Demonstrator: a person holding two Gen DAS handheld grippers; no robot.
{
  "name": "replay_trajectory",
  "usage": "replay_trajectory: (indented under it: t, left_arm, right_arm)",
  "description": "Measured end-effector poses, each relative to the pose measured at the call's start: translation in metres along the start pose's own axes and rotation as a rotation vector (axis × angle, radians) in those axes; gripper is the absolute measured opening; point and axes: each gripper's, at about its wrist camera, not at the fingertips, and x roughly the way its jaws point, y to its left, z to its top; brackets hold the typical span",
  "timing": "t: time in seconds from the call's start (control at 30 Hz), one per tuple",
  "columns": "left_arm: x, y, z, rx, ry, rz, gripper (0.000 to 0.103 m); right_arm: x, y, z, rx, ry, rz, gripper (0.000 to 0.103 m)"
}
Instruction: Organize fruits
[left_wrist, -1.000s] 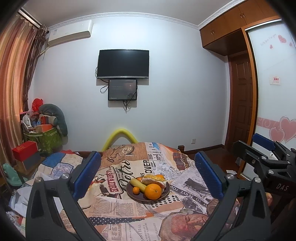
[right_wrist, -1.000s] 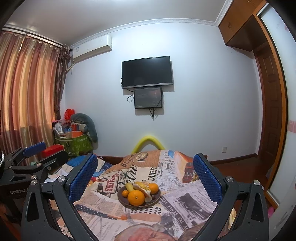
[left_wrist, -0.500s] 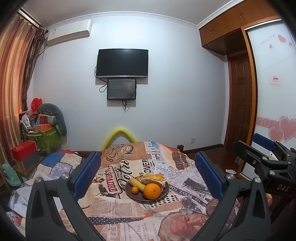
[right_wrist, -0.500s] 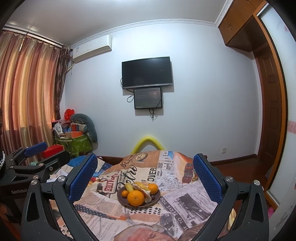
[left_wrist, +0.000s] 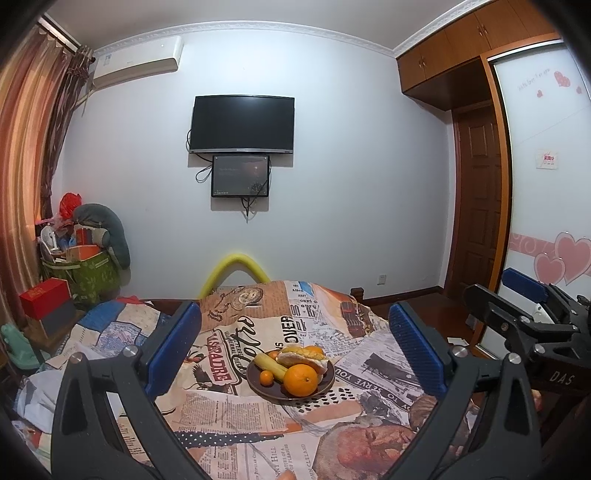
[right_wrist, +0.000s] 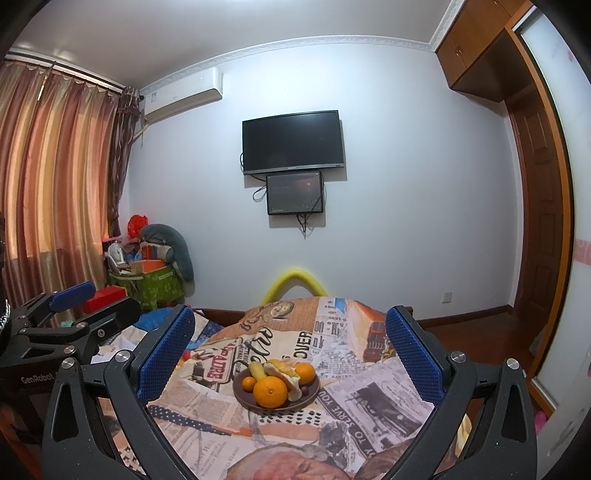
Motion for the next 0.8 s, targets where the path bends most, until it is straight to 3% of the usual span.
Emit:
replay_trajectory:
  t: [0.8]
  left_arm:
    - [0.0003, 0.0023, -0.0016, 0.002, -0.005, -0.006, 0.103]
  right_arm:
    - [0.0001, 0.0002, 0.0016, -0.001, 0.005, -0.006, 0.103]
